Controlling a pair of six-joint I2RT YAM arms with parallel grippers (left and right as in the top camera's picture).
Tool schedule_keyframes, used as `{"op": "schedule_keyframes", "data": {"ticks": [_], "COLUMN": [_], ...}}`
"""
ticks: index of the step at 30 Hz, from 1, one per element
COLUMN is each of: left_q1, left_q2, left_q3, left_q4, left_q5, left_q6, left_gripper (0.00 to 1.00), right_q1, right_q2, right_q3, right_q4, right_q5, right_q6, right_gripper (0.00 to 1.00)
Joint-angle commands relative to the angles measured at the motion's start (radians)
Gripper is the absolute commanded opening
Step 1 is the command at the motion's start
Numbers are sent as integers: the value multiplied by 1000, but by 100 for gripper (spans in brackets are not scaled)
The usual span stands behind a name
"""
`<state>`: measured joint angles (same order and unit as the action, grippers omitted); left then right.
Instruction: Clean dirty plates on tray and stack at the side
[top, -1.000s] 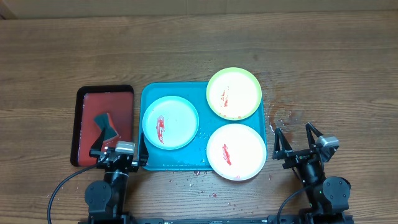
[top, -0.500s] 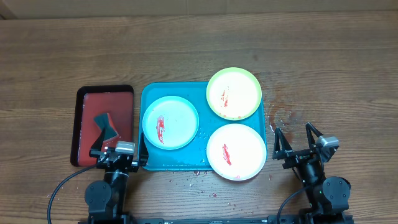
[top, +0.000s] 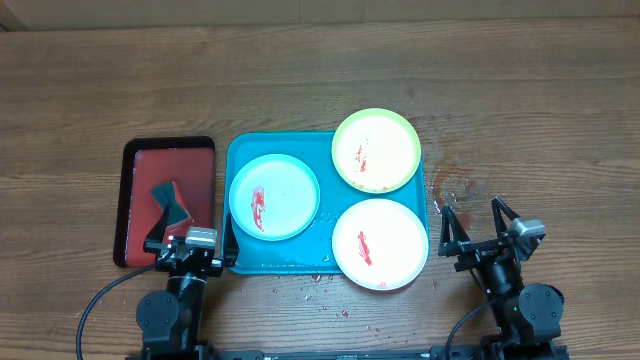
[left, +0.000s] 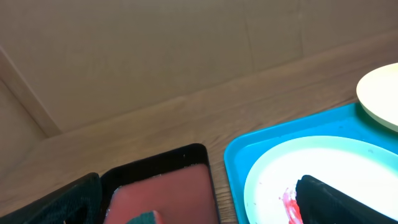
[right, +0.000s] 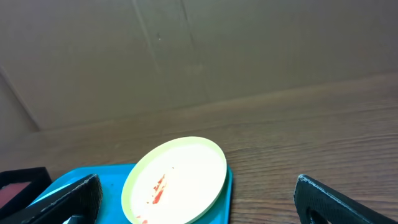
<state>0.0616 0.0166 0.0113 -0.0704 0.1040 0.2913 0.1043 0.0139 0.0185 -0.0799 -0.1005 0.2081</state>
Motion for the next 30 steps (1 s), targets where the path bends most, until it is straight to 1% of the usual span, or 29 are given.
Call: {"op": "schedule_keyframes", "data": {"ticks": [1,19,22,24,25,26,27,30], "left_q1": [11,11,11,11,11,11,11,11], "left_q2": [-12,-12,-12,-12,-12,-12,-12,-11], "left_q3": [-6,-6,-6,-6,-6,-6,-6,21], "left_q4": [1,2,66,51,55,56,55,24], "left_q5": [0,2,72,147,155,159,148,148], "left_q6": [-11,-10,-11,-10,-14,-38,-105,-166], "left_gripper": [100,100,100,100,100,100,100,100], "right_q1": [-6,-6,-6,-6,-6,-6,-6,-6], "right_q2": [-11,28,28,28,28,28,28,30], "right_q3": [-11,-11,-11,-10,-10,-9,3,48], "right_q4": [3,3,3,3,5,7,5,-5], "right_q5": [23,16,16,4,-6,-15,-40,-59], "right_q6": [-7,4,4,4,4,4,4,4], "right_gripper": [100,100,100,100,100,100,100,100]}}
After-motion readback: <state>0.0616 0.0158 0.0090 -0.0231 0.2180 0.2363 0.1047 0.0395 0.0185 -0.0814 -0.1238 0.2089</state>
